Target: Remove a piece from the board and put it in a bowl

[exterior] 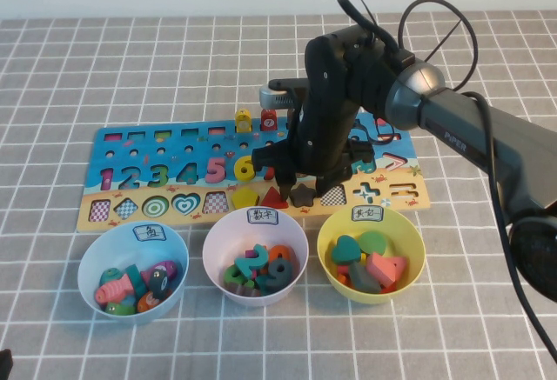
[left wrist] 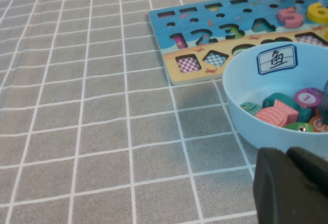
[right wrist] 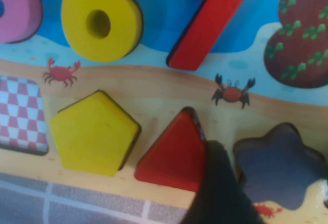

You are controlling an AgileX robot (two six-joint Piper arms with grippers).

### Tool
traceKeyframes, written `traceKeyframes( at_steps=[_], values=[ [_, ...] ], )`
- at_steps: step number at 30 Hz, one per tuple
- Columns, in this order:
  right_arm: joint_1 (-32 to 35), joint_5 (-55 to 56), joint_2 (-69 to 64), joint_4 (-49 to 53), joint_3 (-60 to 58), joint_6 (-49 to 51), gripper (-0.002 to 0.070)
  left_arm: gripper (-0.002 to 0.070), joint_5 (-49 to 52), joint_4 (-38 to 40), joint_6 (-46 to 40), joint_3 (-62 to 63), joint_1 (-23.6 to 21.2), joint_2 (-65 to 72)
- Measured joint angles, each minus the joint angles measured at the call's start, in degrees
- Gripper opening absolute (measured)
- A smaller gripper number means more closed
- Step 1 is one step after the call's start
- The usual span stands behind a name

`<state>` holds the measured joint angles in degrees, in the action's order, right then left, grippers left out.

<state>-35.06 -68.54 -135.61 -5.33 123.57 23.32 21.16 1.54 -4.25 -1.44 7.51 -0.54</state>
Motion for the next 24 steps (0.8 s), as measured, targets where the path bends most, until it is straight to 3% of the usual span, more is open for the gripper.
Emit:
traceKeyframes(
  at_steps=[24],
  values=[
    [0.0, -0.8, -0.1, 0.5, 0.0, -5.4, 0.0374, -0.0001, 0.0, 0.0, -0.1, 0.0, 0.0, 0.0]
  ],
)
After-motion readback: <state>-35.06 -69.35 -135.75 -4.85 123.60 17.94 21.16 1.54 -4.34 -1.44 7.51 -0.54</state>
